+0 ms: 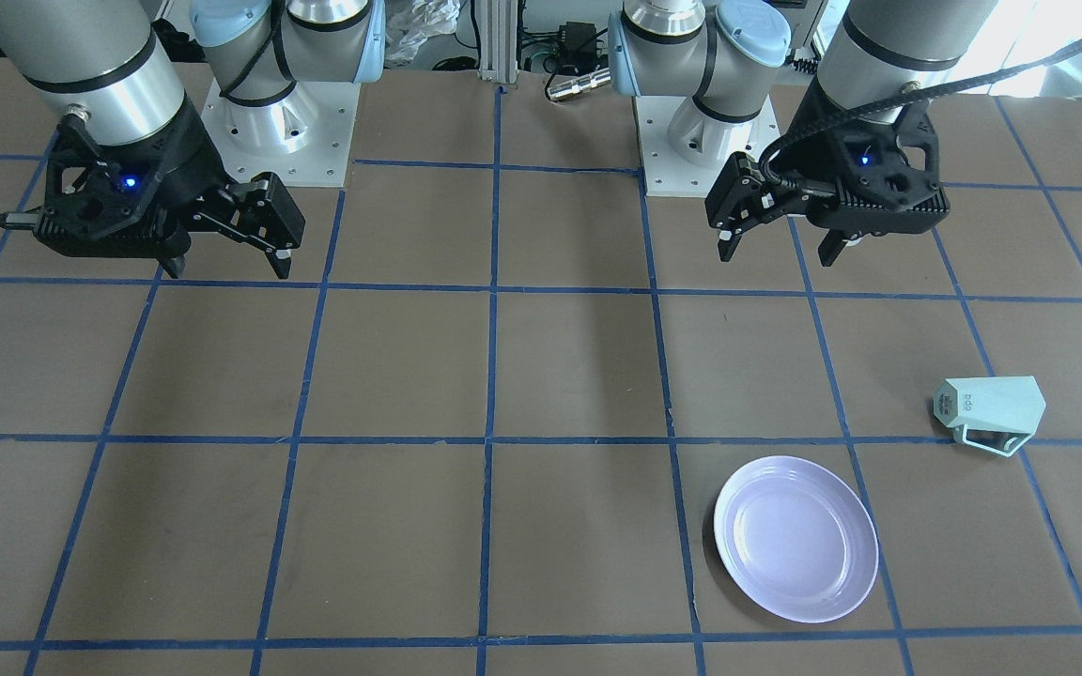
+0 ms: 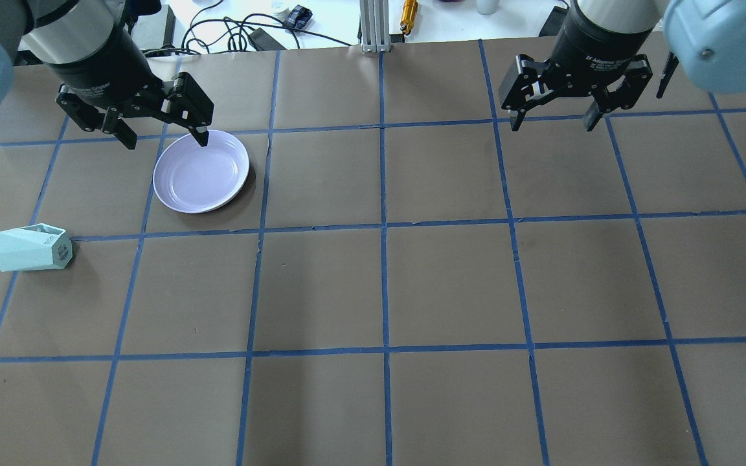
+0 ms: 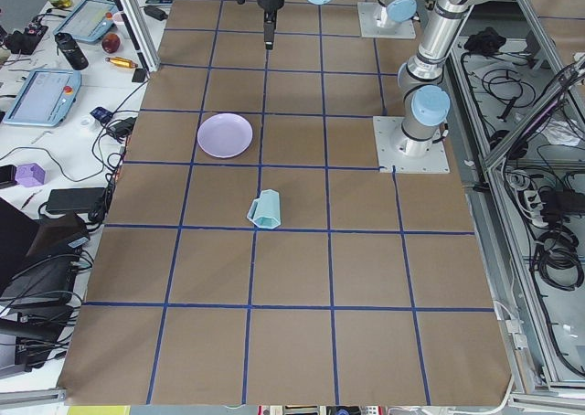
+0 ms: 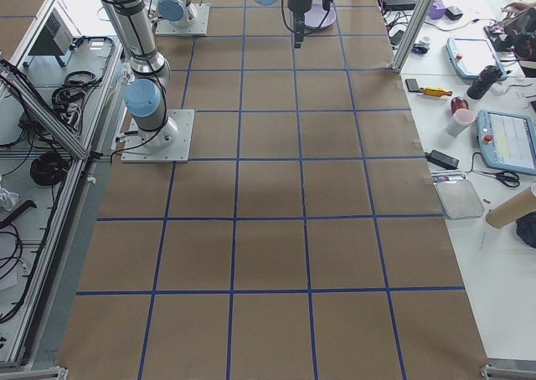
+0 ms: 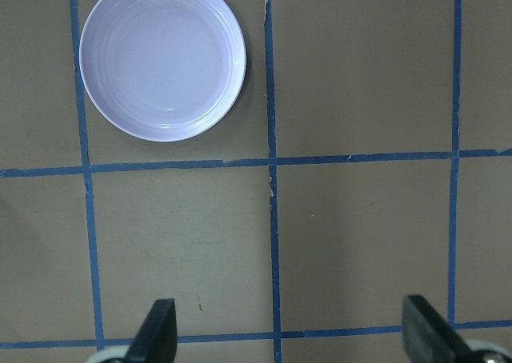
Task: Flip cup and place on plate
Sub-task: 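Move the left gripper away from the plate toward the mint-green mug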
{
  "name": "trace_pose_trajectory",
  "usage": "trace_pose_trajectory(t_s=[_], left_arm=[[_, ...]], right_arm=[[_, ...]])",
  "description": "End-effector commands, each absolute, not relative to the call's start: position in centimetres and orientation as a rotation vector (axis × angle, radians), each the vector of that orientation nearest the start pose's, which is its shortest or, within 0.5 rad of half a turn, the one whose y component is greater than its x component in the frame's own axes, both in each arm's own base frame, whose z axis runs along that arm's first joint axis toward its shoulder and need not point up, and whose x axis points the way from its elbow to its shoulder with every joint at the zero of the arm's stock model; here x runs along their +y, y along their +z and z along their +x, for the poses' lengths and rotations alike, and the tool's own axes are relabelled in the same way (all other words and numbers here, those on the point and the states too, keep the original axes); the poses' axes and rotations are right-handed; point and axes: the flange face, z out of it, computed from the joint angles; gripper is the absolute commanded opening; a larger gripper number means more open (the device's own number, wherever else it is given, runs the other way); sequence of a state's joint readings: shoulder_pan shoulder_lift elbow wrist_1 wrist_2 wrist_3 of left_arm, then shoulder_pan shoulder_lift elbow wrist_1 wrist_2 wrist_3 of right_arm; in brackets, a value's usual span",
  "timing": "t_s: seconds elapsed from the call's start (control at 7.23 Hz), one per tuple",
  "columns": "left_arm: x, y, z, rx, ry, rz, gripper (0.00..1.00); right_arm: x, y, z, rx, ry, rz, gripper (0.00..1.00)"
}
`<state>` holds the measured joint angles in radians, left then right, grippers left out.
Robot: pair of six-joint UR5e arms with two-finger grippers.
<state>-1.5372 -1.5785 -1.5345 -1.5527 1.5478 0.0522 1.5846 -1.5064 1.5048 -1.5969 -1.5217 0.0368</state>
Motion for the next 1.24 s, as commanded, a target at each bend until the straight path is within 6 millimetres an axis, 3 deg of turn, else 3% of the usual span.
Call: trace_pose_trajectory(t_s=[0.0, 0.41, 0.55, 0.83, 1.11], left_arm=[[-50.2, 50.3, -11.9, 3.163, -0.053, 0.03, 1.0], [-50.2, 50.3, -10.8, 3.152, -0.018, 0.019, 1.0], [-50.4, 51.1, -9.2, 3.106, 0.009, -0.002, 1.0], [-50.6, 51.8, -2.4, 3.115, 0.103, 0.009, 1.0], [-50.5, 50.7, 6.2, 3.143, 0.158, 0.111, 1.0]], right_arm=[[-52.0, 49.1, 14.5, 3.091, -0.041, 0.035, 1.0], [-52.0, 49.1, 14.5, 3.091, -0.041, 0.035, 1.0], [-52.0, 49.1, 14.5, 3.091, -0.041, 0.035, 1.0], [-52.0, 49.1, 14.5, 3.091, -0.041, 0.035, 1.0], [-52.0, 49.1, 14.5, 3.093, -0.041, 0.035, 1.0]])
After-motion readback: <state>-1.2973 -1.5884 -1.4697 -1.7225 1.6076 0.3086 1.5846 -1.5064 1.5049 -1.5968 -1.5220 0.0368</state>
